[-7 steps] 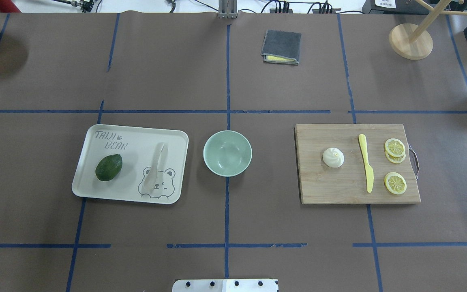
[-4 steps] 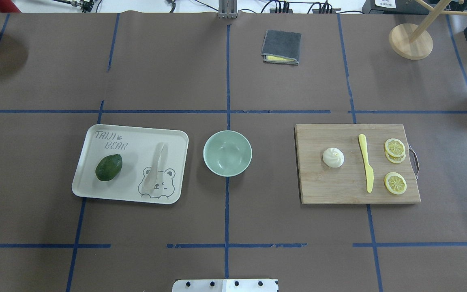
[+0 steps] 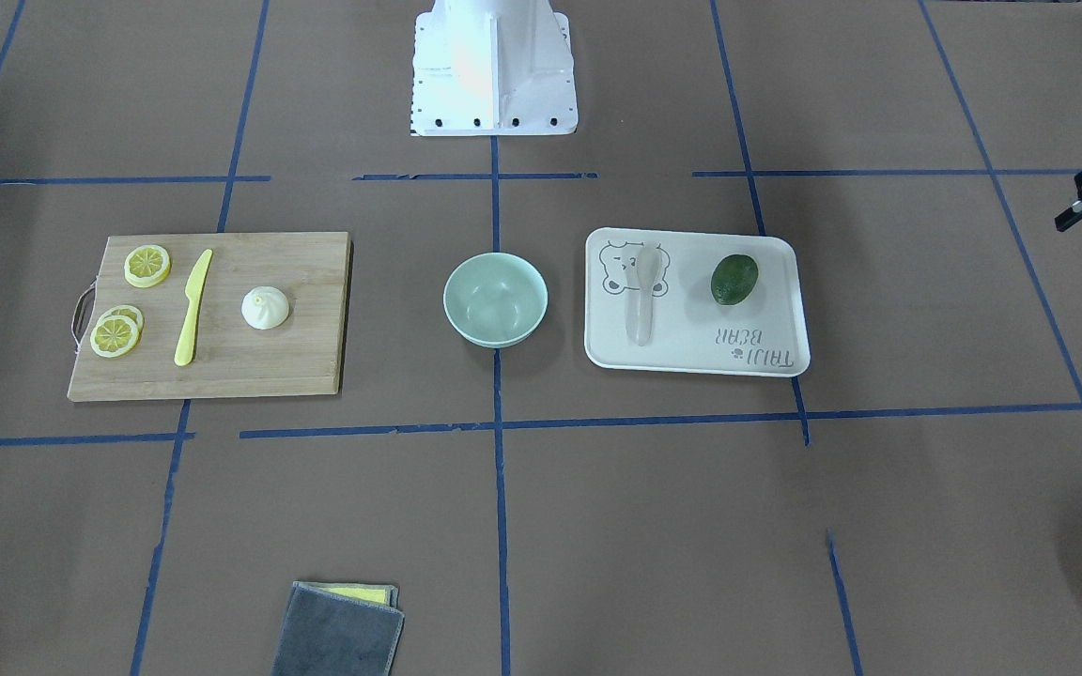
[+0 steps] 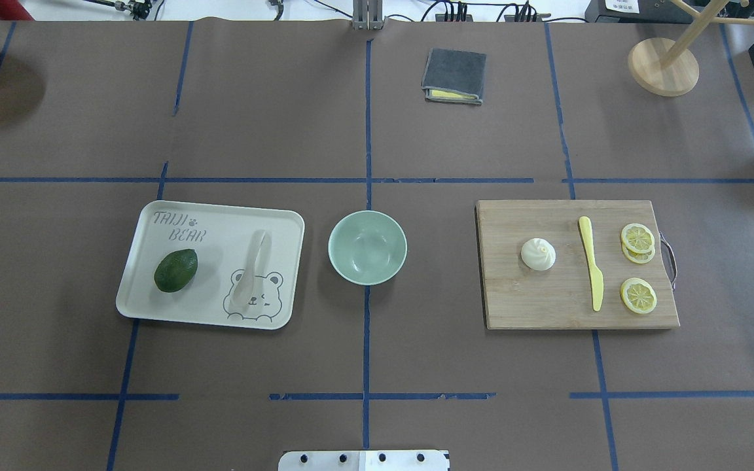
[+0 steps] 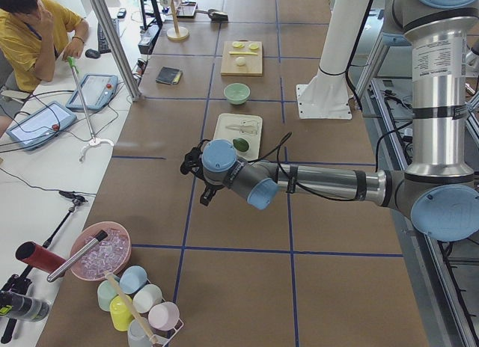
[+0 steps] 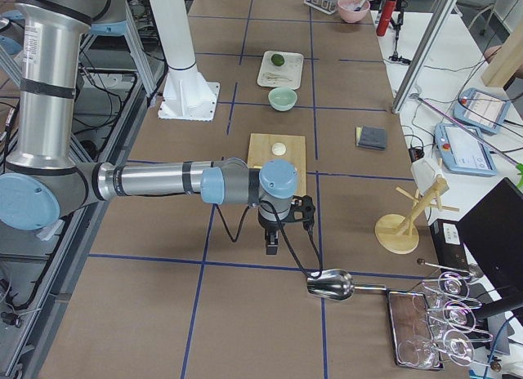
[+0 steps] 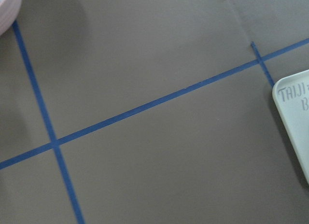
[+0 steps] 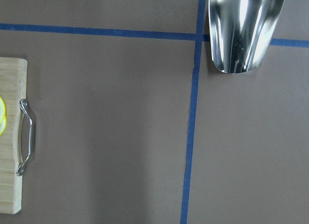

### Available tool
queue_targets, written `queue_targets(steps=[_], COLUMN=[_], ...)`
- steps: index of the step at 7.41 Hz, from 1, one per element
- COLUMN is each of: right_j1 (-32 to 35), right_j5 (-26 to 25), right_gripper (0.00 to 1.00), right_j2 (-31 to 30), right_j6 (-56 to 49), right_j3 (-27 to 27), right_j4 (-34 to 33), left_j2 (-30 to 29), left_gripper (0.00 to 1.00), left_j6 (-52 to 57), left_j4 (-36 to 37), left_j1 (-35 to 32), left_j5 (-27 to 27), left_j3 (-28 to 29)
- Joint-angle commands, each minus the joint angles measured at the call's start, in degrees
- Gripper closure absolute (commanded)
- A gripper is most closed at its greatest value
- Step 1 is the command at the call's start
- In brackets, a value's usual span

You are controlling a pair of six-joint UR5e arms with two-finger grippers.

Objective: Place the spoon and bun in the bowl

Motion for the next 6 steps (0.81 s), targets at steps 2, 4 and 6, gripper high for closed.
queue_targets(steps=[2,4,6], right_j1=[-0.9,-1.6,-2.0], right_j5=[0.2,0.2,0.8], right_gripper=[0.0,0.0,0.0], right_j2=[-0.4,-0.3,-0.1], right_j6=[-0.3,-0.2,-0.2], right_j3=[-0.2,-0.2,0.0], right_j4=[4.3,4.3,4.3], left_j2=[-6.6,-14.0,-24.2], left_gripper=[0.0,0.0,0.0], left_j6=[-23.1,-35.6,-41.6], left_j4=[-9.9,-8.8,3.7], left_j1=[16.8,27.0,37.7], left_j5=[11.5,16.6,30.7], left_j3=[-2.7,-3.4,-3.4])
